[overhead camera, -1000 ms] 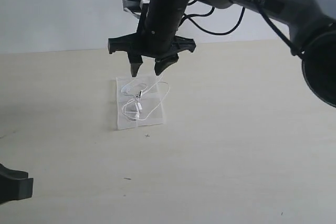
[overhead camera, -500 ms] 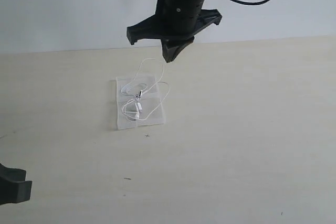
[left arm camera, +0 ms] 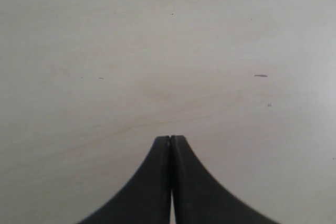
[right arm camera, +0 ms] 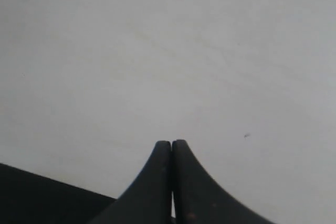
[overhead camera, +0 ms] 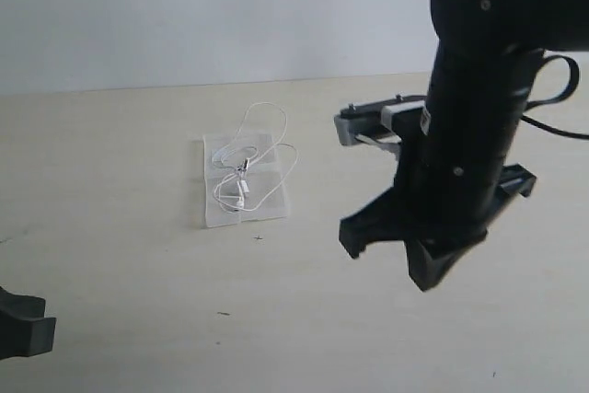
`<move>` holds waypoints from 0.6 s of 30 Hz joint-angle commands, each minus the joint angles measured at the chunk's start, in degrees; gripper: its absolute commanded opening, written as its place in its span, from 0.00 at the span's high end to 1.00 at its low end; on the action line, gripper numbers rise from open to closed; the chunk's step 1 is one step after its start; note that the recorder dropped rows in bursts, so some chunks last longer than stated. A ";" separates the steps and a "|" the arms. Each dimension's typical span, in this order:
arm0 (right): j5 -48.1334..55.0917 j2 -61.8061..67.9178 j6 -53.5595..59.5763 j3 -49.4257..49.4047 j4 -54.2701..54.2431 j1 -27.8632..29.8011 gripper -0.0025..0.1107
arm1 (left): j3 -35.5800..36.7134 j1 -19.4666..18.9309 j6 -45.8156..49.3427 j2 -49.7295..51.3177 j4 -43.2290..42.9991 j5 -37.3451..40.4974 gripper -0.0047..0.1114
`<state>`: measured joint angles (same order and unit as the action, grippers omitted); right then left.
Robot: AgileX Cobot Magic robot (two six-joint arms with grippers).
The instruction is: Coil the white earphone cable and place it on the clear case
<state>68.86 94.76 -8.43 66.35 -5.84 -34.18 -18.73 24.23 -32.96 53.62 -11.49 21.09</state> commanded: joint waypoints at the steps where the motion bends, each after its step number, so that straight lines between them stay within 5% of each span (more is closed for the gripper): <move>1: -0.98 -1.43 0.42 -3.82 -0.07 0.18 0.98 | 0.21 -0.24 0.15 -0.27 -0.41 0.11 0.96; 11: -6.81 -1.84 0.32 -3.94 -1.62 0.18 0.98 | 0.21 -0.24 0.15 -0.27 -0.40 -0.04 0.96; 18: -18.82 -15.99 0.45 -3.94 -1.62 0.18 0.98 | 0.21 -0.24 0.15 -0.27 -0.40 -0.04 0.96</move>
<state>55.45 85.51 -8.33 62.49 -7.35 -34.18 -18.73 24.23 -32.96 53.62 -11.49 21.09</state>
